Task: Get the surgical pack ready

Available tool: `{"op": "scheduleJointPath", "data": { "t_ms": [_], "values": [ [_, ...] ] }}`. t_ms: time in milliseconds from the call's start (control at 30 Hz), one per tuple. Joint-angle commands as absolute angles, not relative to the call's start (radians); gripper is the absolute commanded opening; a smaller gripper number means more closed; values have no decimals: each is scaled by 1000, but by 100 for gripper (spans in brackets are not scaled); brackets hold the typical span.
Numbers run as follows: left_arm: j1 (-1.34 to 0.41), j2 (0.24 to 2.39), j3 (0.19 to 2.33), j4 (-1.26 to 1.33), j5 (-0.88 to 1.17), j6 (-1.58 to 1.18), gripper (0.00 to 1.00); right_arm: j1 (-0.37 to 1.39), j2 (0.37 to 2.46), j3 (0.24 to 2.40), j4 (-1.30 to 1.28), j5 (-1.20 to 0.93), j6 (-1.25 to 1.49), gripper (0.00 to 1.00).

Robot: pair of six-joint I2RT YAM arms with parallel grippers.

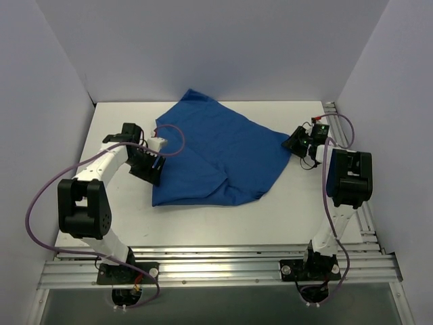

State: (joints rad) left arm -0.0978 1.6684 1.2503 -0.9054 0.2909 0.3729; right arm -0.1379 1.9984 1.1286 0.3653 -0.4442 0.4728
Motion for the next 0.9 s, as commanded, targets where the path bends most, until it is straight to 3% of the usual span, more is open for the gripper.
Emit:
{"op": "scheduleJointPath", "data": {
  "t_ms": [0, 100, 233, 433, 567, 867],
  "values": [
    [-91, 1669, 1295, -885, 298, 368, 72, -132, 2046, 1088, 380, -508, 535, 39],
    [-89, 1677, 1292, -879, 301, 367, 71, -130, 2031, 1088, 413, -525, 561, 14],
    [-81, 1684, 1295, -871, 308, 365, 71, -115, 1961, 1095, 402, -528, 569, 0],
    [-80, 1715, 1276, -822, 305, 351, 71, -8, 1823, 1170, 312, -474, 568, 0],
    [-80, 1740, 1266, -804, 304, 344, 70, 161, 1752, 1226, 310, -396, 629, 0],
    [-80, 1761, 1250, -767, 343, 339, 68, 484, 1701, 1252, 583, -243, 865, 0]
  ]
}}
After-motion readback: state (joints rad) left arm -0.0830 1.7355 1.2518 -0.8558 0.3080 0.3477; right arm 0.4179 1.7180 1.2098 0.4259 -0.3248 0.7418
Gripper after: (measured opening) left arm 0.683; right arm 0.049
